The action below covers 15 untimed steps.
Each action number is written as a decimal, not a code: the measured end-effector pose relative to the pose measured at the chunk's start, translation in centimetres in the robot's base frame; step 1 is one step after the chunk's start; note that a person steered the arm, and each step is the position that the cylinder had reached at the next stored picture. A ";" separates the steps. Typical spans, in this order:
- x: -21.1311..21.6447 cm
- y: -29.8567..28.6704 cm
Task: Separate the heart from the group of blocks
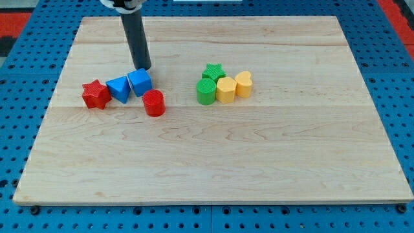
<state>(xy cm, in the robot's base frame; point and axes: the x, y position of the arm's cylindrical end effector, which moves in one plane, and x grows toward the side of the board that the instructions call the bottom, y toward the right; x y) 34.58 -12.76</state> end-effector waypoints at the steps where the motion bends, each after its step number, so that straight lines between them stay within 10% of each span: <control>1: 0.0 0.3; 4: -5.5 5.4; 7: 6.5 26.3; 11: -2.0 14.4; 15: -5.2 18.8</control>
<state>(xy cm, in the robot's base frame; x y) 29.37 6.07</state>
